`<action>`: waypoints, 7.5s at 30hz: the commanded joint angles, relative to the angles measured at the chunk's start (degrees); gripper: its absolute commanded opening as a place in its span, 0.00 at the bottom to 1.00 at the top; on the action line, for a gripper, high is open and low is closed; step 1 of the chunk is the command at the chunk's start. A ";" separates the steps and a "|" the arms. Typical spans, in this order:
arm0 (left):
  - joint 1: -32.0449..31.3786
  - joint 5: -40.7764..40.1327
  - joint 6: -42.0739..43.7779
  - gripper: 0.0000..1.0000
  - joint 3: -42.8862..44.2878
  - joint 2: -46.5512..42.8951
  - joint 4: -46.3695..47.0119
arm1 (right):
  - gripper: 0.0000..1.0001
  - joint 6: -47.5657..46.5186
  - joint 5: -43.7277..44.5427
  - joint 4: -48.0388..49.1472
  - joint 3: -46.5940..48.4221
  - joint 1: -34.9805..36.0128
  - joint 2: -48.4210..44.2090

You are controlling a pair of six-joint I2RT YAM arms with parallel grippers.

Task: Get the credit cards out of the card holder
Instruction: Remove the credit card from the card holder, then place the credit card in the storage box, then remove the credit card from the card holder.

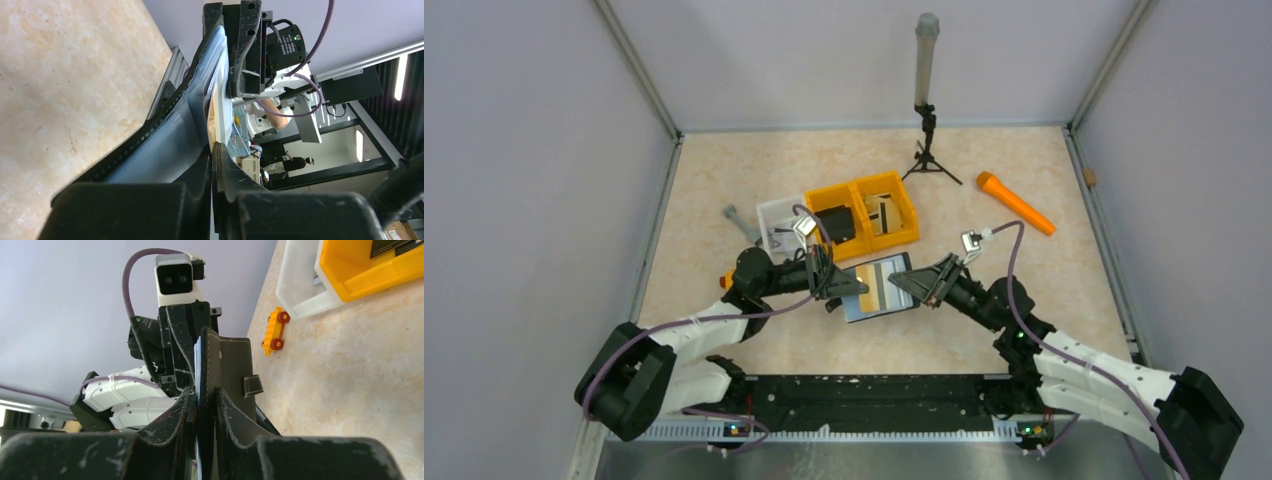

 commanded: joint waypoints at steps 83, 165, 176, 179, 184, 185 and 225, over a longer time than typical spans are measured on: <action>-21.13 -87.34 89.27 0.56 100.87 61.78 -94.61 | 0.00 -46.31 54.55 -63.01 30.28 -1.15 -37.31; 0.66 -3.48 18.62 0.00 2.89 -7.26 -3.66 | 0.55 -19.55 3.88 -15.38 2.76 -1.16 -14.50; 0.70 -2.82 21.05 0.00 3.16 -13.93 -11.12 | 0.84 -23.74 12.21 -26.60 3.05 -1.09 -20.56; 0.70 -2.42 20.80 0.00 3.49 -15.34 -12.15 | 0.84 -22.92 8.21 -22.10 1.49 -1.17 -19.71; 0.66 -1.73 19.94 0.00 3.71 -15.74 -12.29 | 0.77 -21.89 -2.30 -10.12 0.23 -1.15 -15.54; 0.66 -1.72 19.86 0.00 3.70 -15.74 -12.21 | 0.72 -21.55 -3.67 -8.57 0.27 -1.11 -14.77; 0.68 -2.14 18.24 0.00 4.34 -14.16 -10.37 | 0.19 -21.83 -11.40 -3.32 0.20 -1.14 -11.73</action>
